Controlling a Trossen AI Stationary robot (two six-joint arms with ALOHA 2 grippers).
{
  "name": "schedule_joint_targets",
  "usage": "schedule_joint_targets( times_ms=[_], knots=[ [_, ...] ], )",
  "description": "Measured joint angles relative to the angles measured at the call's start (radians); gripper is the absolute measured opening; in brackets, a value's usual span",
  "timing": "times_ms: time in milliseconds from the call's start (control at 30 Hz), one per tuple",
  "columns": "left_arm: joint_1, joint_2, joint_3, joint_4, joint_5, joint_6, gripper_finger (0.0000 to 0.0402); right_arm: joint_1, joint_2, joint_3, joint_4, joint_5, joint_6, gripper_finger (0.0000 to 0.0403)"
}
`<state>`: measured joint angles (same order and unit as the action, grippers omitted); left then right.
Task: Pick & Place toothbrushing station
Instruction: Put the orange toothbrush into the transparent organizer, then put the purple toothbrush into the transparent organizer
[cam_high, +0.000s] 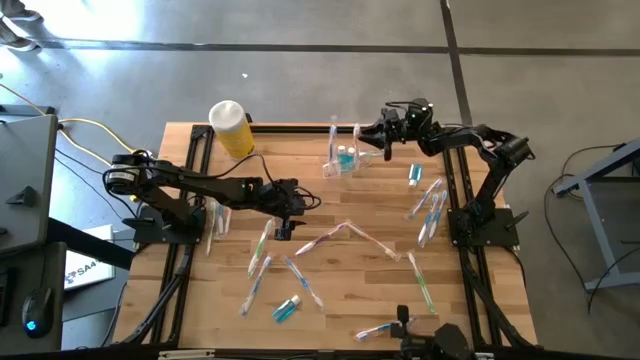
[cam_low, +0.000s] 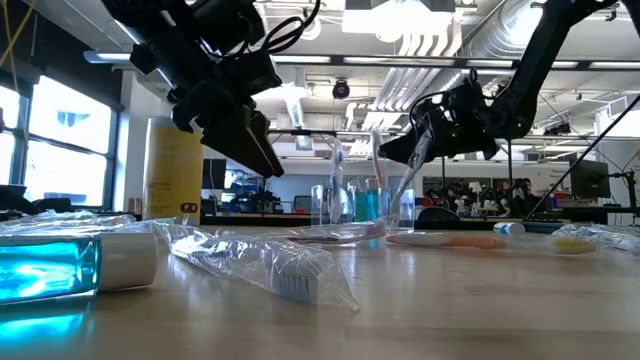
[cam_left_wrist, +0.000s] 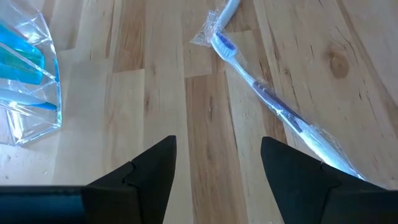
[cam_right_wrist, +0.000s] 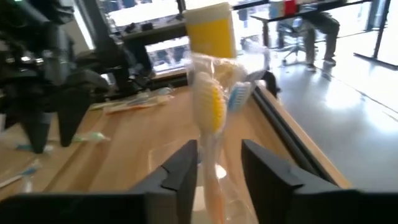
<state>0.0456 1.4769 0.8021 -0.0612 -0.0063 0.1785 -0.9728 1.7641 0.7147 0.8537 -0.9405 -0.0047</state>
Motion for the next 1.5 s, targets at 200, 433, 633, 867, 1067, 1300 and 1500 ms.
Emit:
schedule_joint_targets(
  times_ms=[200,433,633,867,1067,1300,1500],
  knots=[
    [0.000,0.000,0.000,0.000,0.017,-0.029,0.0228,0.018,-0.092,0.000,-0.099,0.035,-0.026,0.0187],
    [0.000,0.000,0.000,-0.004,0.079,-0.250,0.0228,0.041,-0.278,0.000,-0.300,0.211,-0.130,0.0219],
    [0.000,0.000,0.000,-0.011,0.077,-0.263,0.0228,0.104,-0.474,0.000,-0.470,0.321,-0.158,0.0216],
    [0.000,0.000,0.000,-0.016,0.086,-0.300,0.0228,0.222,-0.699,0.000,-0.719,0.327,-0.110,0.0216],
    [-0.005,0.000,0.000,-0.014,0.156,-0.319,0.0228,0.344,-0.780,0.000,-1.062,0.463,-0.017,0.0216],
    [-0.050,0.000,0.030,0.172,0.115,-0.339,0.0228,0.531,-0.777,-0.030,-1.126,0.459,0.032,0.0215],
    [-0.061,0.075,0.062,0.197,-0.008,-0.336,0.0228,0.681,-0.775,-0.031,-1.082,0.522,0.066,0.0215]
  ],
)
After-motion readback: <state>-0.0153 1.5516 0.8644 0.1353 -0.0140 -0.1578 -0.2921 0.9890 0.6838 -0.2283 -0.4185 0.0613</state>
